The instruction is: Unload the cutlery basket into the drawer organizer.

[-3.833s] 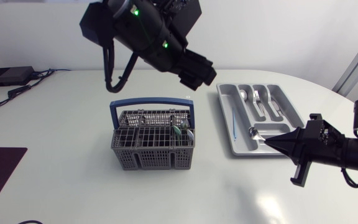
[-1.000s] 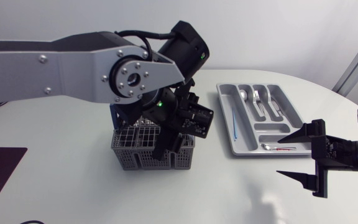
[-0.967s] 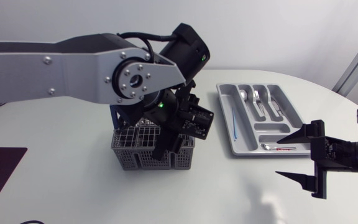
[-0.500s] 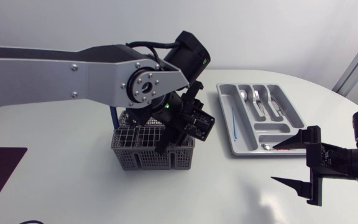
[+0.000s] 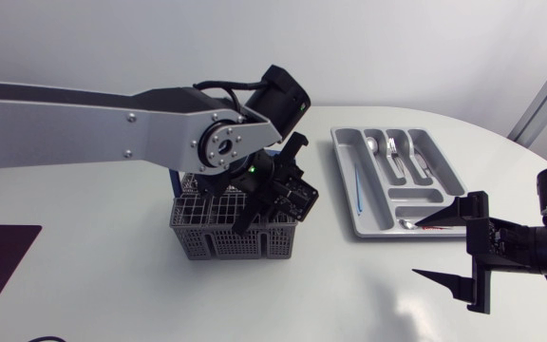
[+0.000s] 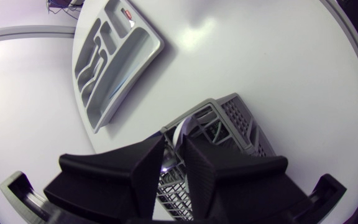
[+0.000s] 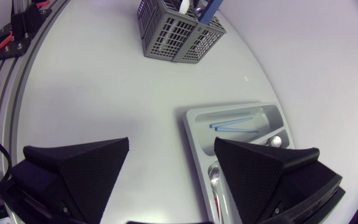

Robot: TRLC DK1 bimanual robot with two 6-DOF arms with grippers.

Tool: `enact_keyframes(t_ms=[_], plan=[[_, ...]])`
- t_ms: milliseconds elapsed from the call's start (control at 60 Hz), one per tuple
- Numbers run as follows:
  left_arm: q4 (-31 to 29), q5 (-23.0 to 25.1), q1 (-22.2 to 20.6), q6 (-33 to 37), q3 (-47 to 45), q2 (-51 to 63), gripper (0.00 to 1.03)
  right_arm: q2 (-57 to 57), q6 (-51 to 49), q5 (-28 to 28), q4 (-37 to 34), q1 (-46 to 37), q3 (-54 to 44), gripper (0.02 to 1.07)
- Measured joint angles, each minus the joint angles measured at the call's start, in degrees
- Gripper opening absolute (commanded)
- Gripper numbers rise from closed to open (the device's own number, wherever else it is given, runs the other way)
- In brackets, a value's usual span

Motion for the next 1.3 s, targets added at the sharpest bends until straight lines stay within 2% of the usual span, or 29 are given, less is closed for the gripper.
enact_keyframes(t_ms=[317,833,1050,1300], plan=[[0.3,1.4,0.5,2.4,-0.4,0.0,0.03,0.0,0.6,0.0,1.1,0.0,-2.1,1.01],[0.2,1.4,0.5,1.1,-0.6,-3.8,0.03,-2.9,0.8,0.0,1.9,0.4,-3.6,1.01],[0.2,0.9,-1.0,-1.3,-2.0,-8.3,0.03,-5.2,0.9,0.0,1.6,0.4,-4.3,1.01],[0.3,-1.8,-3.7,-3.7,-4.2,-15.0,0.03,-10.1,2.3,-0.2,0.8,1.5,-5.4,1.01]])
